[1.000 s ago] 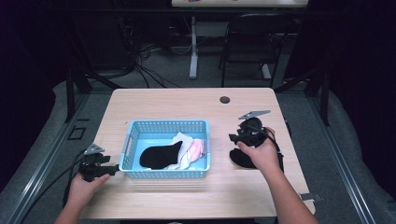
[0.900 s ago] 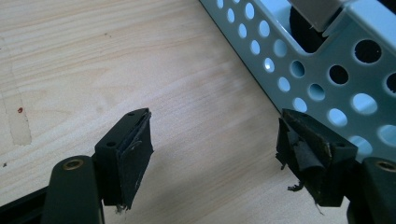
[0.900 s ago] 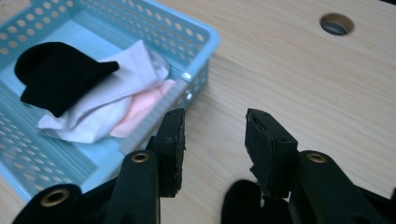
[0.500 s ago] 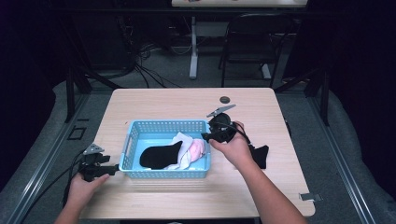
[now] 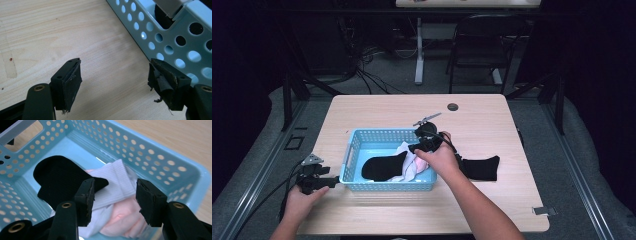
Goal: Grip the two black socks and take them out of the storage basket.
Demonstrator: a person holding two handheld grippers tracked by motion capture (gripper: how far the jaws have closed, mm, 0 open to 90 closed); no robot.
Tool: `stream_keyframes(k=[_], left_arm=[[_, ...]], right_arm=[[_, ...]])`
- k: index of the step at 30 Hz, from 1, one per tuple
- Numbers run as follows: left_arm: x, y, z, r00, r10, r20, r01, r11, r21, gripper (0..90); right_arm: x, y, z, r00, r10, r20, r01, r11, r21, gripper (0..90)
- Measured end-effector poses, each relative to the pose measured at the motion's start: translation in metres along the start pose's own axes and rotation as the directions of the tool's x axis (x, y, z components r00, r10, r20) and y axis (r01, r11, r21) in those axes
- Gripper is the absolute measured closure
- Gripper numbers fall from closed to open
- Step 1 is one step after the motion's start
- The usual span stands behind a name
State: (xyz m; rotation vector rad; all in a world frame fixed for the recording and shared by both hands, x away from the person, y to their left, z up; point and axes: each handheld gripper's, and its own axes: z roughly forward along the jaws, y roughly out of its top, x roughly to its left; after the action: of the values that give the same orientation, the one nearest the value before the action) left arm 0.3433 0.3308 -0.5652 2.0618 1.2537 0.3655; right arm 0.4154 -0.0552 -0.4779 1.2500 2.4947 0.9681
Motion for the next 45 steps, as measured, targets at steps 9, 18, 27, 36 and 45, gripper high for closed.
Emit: stream_keyframes(k=[9, 18, 27, 36, 45], left_arm=[[0.000, 0.000, 0.000, 1.0000, 0.001, 0.000, -0.001, 1.0000, -0.001, 26.6], [0.000, 0.001, -0.001, 1.0000, 0.002, 0.002, -0.002, 1.0000, -0.003, 26.6], [0.000, 0.001, -0.001, 1.0000, 0.003, 0.002, -0.003, 1.0000, -0.005, 26.6], [0.000, 0.001, 0.000, 1.0000, 0.002, 0.005, -0.002, 1.0000, -0.003, 26.6], [0.000, 0.001, 0.000, 1.0000, 0.004, 0.004, -0.004, 1.0000, -0.003, 26.6]], right_arm=[[0.015, 0.009, 0.038, 0.9972, 0.074, -0.014, -0.073, 0.995, 0.062, 48.5], [0.016, 0.009, 0.062, 0.9912, 0.132, -0.010, -0.130, 0.982, 0.134, 48.4], [0.018, 0.006, 0.073, 0.9869, 0.157, -0.038, -0.144, 0.964, 0.222, 47.9], [0.027, 0.006, 0.072, 0.9923, 0.110, -0.058, -0.097, 0.976, 0.194, 59.3], [0.039, 0.008, 0.065, 0.9942, 0.041, -0.100, -0.027, 0.990, 0.138, 78.0]])
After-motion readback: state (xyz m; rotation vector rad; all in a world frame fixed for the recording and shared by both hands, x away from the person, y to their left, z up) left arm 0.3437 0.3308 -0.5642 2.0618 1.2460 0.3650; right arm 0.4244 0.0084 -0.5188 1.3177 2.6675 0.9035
